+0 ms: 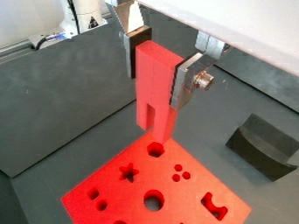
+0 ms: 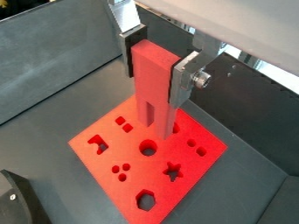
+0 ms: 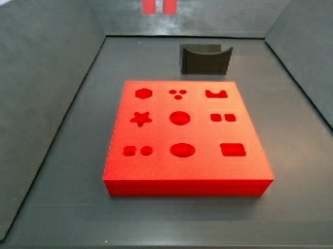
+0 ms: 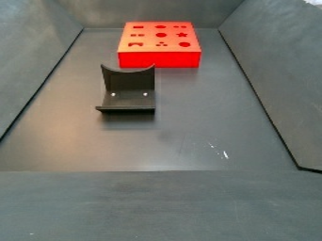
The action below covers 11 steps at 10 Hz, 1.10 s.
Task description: Insert the double-square object.
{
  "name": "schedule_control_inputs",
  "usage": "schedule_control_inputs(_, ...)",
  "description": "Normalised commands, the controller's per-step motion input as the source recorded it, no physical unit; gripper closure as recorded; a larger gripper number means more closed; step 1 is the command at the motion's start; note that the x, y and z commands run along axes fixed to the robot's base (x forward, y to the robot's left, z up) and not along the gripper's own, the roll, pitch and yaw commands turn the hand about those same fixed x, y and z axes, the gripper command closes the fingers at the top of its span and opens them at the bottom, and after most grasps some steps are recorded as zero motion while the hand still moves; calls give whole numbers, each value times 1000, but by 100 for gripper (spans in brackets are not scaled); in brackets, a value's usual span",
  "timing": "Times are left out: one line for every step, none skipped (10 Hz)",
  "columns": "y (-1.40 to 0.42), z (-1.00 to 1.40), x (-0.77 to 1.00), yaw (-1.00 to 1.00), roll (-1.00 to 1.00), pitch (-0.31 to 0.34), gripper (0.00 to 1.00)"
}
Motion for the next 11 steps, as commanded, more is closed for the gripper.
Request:
schedule_control_inputs(0, -20, 83, -29, 0, 0, 100)
schedule_control_inputs(-34, -169, 29, -177, -4, -163, 100)
schedule_control_inputs(11, -446, 849, -143, -174, -286, 100)
schedule_control_inputs(0, -537, 883, -100, -124, -304, 100)
schedule_control_inputs(0, -580, 909, -86, -101, -294, 100)
schedule_control_inputs(0, -649, 977, -60, -40, -254, 100)
schedule_control_inputs(-51, -540, 1000, -11, 0, -150, 100)
schedule_control_inputs(-249, -449, 971, 0, 146, -66, 100)
schedule_control_inputs(-149, -471, 1000, -3, 63, -99, 100)
schedule_control_inputs(-74, -457, 1000, 0, 27, -97, 100)
schedule_control_inputs(-17, -423, 1000, 0, 44, -57, 100)
